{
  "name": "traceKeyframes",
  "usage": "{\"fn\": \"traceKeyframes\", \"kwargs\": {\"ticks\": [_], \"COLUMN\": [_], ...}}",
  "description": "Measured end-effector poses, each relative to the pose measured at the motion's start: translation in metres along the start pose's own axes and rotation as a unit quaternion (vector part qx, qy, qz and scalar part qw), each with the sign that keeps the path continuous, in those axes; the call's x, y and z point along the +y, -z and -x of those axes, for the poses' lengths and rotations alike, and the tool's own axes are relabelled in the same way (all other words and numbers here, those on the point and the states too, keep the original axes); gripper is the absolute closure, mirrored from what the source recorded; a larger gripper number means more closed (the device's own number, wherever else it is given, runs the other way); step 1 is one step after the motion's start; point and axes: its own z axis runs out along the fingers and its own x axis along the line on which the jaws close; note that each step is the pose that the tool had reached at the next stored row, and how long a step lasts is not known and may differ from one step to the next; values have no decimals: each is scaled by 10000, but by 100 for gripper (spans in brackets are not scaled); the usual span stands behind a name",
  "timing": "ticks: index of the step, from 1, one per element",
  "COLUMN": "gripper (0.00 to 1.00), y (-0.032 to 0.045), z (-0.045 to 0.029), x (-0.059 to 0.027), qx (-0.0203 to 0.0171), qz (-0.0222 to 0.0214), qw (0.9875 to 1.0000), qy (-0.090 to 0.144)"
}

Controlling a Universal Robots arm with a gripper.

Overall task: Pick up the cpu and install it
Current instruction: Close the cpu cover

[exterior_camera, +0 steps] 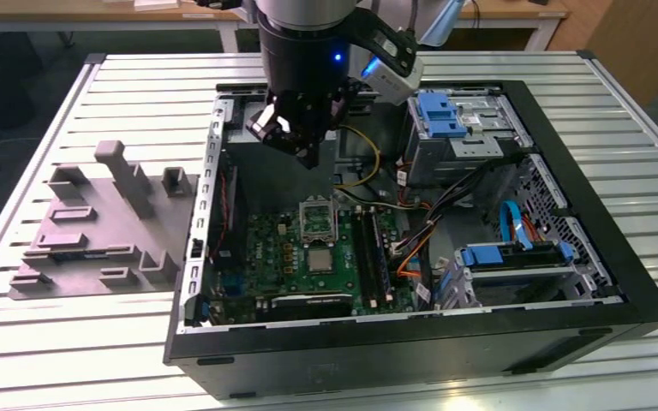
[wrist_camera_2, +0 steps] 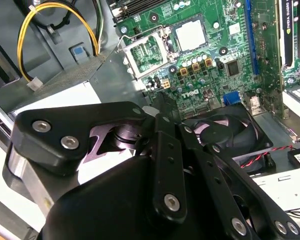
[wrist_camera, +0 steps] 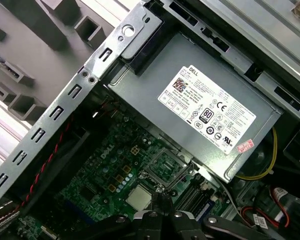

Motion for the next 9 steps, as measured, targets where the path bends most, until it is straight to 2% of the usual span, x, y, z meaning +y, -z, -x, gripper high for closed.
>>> {"fn": "traceKeyframes", "kwargs": {"ticks": [3,7,9], "gripper": [89,89,89], "y": [-2,-11,-11], "z": [0,0,-6], "x": [0,-1,-8], "qx": [9,25,25], "qz": [5,14,15], "qw": [9998,9986,9983], "qy": [181,534,587]}}
